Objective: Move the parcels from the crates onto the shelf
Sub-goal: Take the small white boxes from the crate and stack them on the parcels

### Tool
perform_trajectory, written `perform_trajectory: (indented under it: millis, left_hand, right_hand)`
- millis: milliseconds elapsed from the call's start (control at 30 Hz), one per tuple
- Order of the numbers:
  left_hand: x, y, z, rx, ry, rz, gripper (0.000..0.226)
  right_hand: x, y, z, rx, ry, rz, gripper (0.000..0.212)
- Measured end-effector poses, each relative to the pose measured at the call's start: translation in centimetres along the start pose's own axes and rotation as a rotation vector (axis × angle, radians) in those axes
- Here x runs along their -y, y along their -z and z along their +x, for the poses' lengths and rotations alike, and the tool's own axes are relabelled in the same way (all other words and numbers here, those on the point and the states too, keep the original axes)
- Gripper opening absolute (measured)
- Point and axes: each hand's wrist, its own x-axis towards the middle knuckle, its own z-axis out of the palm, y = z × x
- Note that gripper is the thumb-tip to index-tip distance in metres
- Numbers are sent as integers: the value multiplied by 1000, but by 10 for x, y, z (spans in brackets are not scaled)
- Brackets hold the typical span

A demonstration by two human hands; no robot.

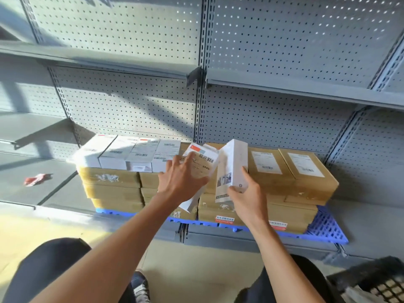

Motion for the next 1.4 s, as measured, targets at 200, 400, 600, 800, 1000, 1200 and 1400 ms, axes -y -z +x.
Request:
perform_trajectory:
  millis: [200,400,600,800,1000,1200,1400]
  left_hand:
    - [-1,-6,54,-27,15,-7,83]
    - [-5,-17,99,-12,41,6,79]
    - [-1,-28,137,1,88,1,83]
    - [-3,-39,159,12,114,17,85]
    - [0,-48,169,44,145,64,88]
    - [-2,-53,179,71,177,85,88]
    - [-7,-60,183,77,194,97,92]
  right_hand:
    - [-6,-17,48,39,-23,-38,81]
    - [-20,-29,90,15,10,17,76]
    - [-23,-32,117,-10,-18,46,70]
    - [-21,-36,124,-6,-30,71,71]
    - [-13,-34,127,-8,-33,100,69]
    - [-14,-33,126,-13,-36,87,69]
    - [-14,-30,126,-21,-36,111,69]
